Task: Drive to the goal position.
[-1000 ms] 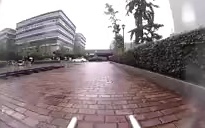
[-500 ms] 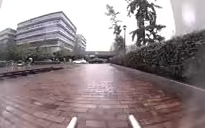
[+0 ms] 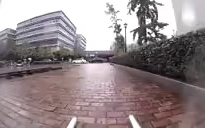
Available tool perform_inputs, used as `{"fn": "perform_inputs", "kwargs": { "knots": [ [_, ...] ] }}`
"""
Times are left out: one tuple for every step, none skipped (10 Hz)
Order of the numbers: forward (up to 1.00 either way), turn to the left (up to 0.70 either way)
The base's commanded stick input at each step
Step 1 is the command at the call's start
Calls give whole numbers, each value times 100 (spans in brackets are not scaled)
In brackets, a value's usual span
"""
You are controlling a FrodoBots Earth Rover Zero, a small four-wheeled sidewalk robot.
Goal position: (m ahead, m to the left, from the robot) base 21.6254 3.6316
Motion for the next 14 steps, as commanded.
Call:
{"fn": "perform_inputs", "kwargs": {
  "knots": [
    [70,0],
    [70,0],
    [70,0],
    [70,0],
    [70,0],
    [70,0],
    [70,0],
    [70,0],
    [70,0],
    [70,0],
    [70,0],
    [70,0],
    [70,0],
    [70,0]
  ]
}}
